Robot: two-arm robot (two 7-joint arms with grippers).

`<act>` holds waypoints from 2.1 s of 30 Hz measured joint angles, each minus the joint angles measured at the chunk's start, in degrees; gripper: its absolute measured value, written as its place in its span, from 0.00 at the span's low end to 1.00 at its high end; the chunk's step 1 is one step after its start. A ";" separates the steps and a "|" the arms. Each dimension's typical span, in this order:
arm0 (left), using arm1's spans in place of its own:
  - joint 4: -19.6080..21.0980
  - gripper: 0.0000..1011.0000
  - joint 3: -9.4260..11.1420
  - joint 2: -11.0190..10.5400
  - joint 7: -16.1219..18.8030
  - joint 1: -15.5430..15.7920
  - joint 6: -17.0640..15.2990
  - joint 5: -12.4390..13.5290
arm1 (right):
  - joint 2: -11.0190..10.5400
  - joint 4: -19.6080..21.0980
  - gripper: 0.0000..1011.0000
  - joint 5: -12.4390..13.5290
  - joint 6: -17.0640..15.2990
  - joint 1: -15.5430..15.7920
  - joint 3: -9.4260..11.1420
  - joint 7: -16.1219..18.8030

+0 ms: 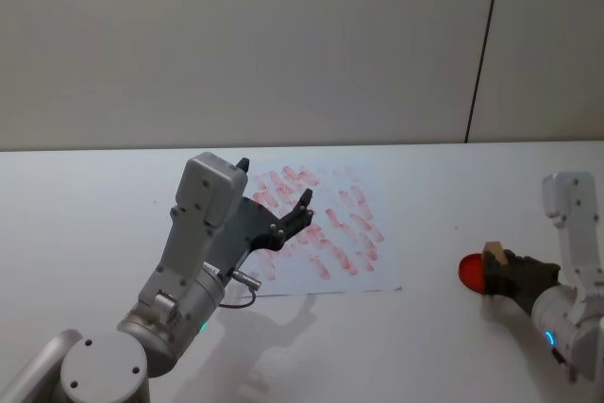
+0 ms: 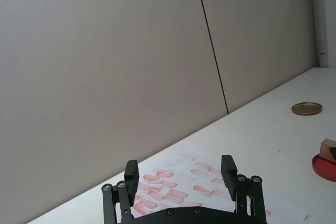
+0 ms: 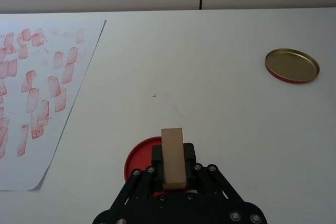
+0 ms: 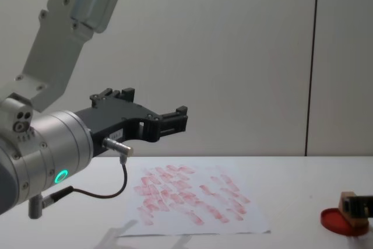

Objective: Use the one hand to pick up the stamp and affix it onto the A4 paper.

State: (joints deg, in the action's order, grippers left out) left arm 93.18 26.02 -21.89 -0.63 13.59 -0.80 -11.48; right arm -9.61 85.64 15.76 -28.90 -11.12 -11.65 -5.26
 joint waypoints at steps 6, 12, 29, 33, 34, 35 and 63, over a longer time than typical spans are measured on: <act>0.00 0.98 0.00 0.00 0.00 0.00 0.00 0.00 | 0.16 -0.02 0.22 -0.73 0.19 -0.11 -0.04 0.27; 0.00 0.98 0.00 0.00 0.00 0.00 0.00 0.00 | 0.31 1.73 0.22 -1.68 1.04 0.02 -0.37 0.54; 0.00 0.98 0.00 0.00 0.00 0.00 0.00 0.00 | 2.21 8.54 0.22 -4.24 0.43 -1.01 -1.82 2.10; 0.00 0.98 0.00 0.00 0.00 0.00 0.00 0.00 | 3.45 8.05 0.22 -4.39 -1.27 -2.04 -2.52 2.81; 0.00 0.98 0.00 0.00 0.00 0.00 0.00 0.00 | 3.76 7.71 0.22 -4.43 -1.57 -2.32 -2.69 2.94; 0.00 0.98 0.00 0.00 0.00 0.00 0.00 0.00 | 4.00 7.42 0.22 -4.46 -1.94 -2.54 -2.82 3.06; 0.00 0.98 0.00 0.00 0.01 0.00 0.00 0.00 | 14.41 -18.99 0.22 -6.75 -3.52 -16.45 -7.23 7.82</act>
State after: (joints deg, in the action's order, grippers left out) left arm 93.18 26.02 -21.90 -0.62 13.59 -0.80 -11.48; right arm 4.81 66.65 9.01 -32.42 -27.58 -18.88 2.57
